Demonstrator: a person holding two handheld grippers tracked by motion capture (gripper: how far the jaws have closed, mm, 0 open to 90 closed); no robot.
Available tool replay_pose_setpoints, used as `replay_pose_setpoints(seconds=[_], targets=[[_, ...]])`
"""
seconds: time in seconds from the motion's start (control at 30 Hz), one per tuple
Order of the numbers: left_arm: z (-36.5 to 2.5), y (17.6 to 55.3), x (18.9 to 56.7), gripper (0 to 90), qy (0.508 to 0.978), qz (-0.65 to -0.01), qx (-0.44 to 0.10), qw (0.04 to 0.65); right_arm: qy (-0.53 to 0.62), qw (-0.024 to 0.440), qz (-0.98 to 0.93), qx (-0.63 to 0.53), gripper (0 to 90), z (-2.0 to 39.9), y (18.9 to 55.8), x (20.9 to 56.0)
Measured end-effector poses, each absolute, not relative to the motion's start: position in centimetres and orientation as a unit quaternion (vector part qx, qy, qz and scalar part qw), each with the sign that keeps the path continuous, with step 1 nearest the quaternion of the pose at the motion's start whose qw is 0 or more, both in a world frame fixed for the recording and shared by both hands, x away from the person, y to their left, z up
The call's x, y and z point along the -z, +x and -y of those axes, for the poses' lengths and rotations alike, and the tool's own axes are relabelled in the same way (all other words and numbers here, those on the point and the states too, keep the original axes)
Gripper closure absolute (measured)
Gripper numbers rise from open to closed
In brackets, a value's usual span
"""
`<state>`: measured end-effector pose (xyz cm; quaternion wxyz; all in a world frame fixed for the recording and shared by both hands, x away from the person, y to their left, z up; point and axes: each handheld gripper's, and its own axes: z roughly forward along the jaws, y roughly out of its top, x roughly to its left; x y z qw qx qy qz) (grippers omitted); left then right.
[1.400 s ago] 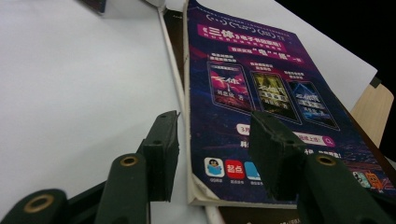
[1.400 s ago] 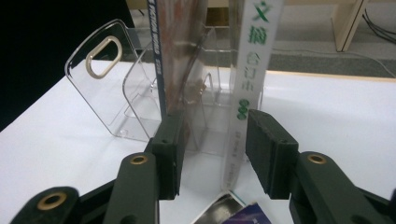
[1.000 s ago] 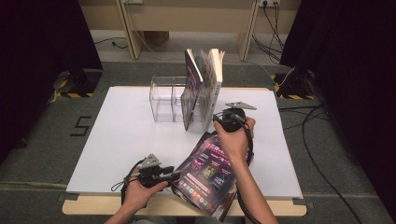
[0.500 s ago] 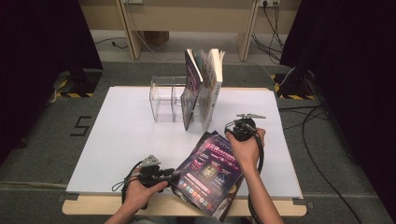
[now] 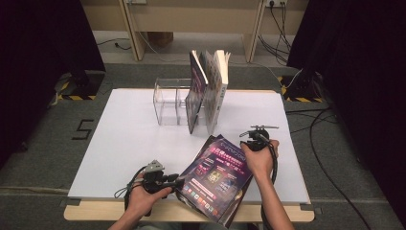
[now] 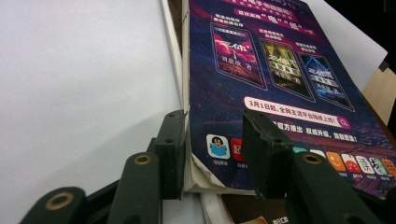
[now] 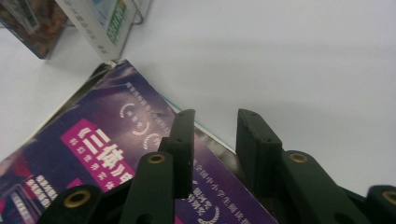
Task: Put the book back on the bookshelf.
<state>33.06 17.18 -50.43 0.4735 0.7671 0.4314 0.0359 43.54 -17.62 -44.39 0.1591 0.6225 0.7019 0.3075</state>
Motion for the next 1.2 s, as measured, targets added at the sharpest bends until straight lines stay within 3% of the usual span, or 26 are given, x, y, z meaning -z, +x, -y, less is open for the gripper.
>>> replay_pose_setpoints(seconds=[1.2], targets=[[-16.0, 29.7, 50.0, 59.5, 0.790, -0.404, -0.034, 0.460, 0.641, 0.116, -0.702, -0.287, 64.4, 17.4, 44.1, 46.5]])
